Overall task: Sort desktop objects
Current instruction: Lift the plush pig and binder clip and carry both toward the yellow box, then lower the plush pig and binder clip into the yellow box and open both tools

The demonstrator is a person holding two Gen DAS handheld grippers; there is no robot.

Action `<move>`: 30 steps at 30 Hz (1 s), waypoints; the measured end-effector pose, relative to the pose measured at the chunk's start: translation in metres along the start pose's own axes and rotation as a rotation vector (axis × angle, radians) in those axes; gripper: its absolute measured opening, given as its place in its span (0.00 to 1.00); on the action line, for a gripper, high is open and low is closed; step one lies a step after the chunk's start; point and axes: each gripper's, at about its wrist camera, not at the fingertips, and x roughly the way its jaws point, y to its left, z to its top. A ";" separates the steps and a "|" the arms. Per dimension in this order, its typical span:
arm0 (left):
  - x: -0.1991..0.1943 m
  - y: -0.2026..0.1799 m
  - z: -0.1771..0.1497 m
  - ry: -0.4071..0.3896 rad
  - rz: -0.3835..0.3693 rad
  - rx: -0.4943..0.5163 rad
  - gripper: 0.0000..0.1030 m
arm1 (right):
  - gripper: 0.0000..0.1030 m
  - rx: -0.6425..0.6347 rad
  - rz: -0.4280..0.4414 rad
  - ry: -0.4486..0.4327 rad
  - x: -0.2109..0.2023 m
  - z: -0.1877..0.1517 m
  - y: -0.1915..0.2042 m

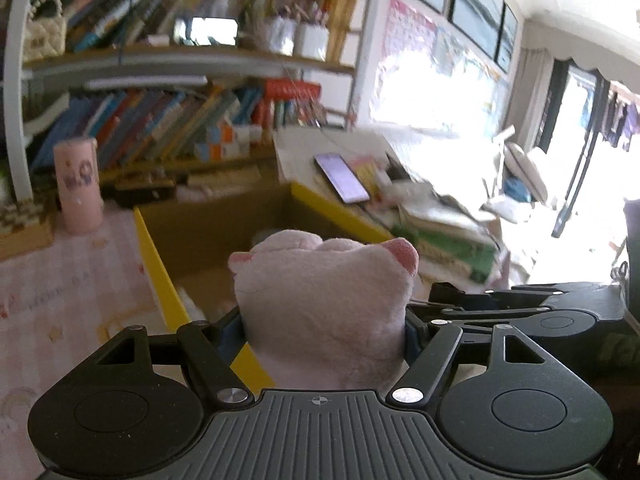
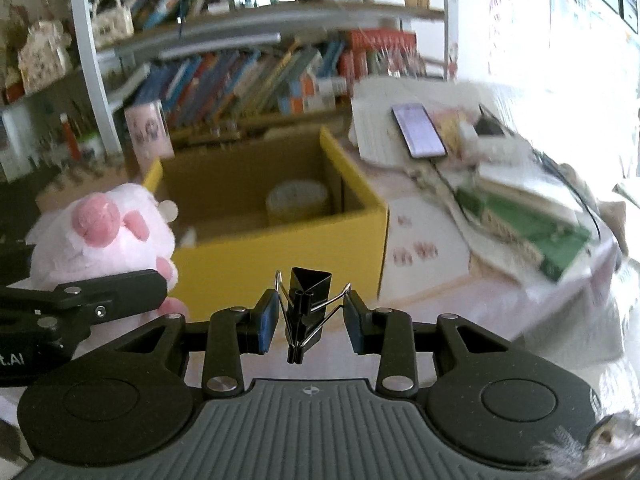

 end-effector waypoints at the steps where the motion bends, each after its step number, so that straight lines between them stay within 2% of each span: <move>1: 0.001 0.001 0.005 -0.016 0.012 -0.003 0.72 | 0.32 -0.001 0.008 -0.015 0.002 0.007 -0.002; 7: 0.013 0.007 0.027 -0.072 0.089 0.002 0.73 | 0.32 -0.023 0.057 -0.079 0.017 0.042 -0.010; 13: 0.036 0.015 0.034 -0.065 0.174 0.008 0.73 | 0.32 -0.063 0.100 -0.093 0.042 0.064 -0.012; 18: 0.060 0.017 0.031 -0.017 0.215 0.035 0.73 | 0.32 -0.113 0.131 -0.068 0.064 0.072 -0.010; 30: 0.112 0.018 0.022 0.146 0.240 0.106 0.74 | 0.32 -0.239 0.187 0.027 0.125 0.086 -0.008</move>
